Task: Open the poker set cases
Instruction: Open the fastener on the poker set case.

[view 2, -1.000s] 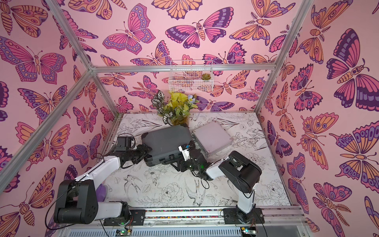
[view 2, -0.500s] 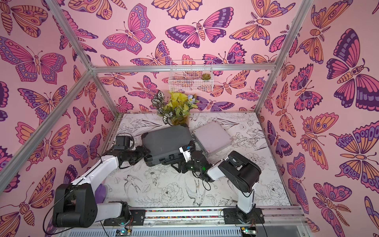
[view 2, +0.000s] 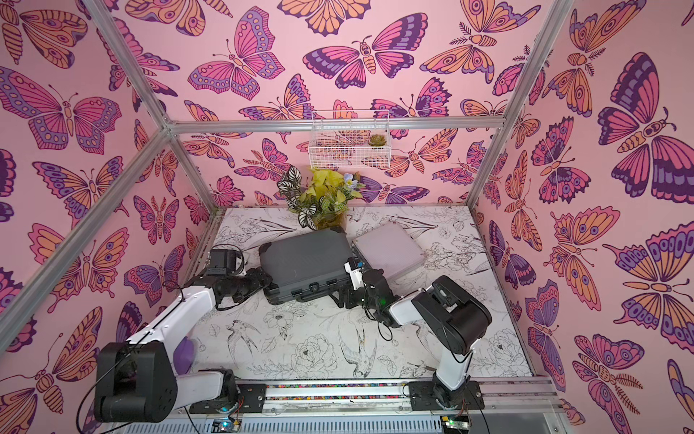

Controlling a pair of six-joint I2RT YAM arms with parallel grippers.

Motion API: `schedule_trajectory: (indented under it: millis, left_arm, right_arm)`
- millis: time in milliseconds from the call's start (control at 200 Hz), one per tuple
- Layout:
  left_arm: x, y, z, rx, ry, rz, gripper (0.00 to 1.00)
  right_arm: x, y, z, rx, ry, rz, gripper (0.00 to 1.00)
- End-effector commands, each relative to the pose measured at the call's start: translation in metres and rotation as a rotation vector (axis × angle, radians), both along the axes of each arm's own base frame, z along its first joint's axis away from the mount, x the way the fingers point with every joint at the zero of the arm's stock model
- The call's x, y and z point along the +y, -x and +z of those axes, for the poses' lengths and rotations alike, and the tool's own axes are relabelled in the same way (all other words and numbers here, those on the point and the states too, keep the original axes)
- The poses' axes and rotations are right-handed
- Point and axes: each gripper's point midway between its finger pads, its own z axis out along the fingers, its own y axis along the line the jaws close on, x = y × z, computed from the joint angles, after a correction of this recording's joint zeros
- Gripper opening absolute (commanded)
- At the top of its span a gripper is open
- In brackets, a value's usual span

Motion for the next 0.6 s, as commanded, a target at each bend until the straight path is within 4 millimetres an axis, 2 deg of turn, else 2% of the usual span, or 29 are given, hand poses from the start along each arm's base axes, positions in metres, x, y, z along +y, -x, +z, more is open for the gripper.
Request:
schedule_trajectory:
  millis: [0, 320, 596]
  left_arm:
    - [0.004, 0.014, -0.018, 0.086, -0.013, 0.003, 0.76]
    - [0.002, 0.016, -0.027, 0.121, 0.007, 0.014, 0.76]
    - [0.0, 0.013, -0.03, 0.127, 0.019, 0.013, 0.76]
  right_arm:
    - [0.012, -0.004, 0.007, -0.035, -0.028, 0.049, 0.77]
    - [0.025, -0.005, 0.007, -0.025, -0.111, 0.087, 0.75]
    - [0.033, 0.002, 0.005, -0.008, -0.165, 0.135, 0.73]
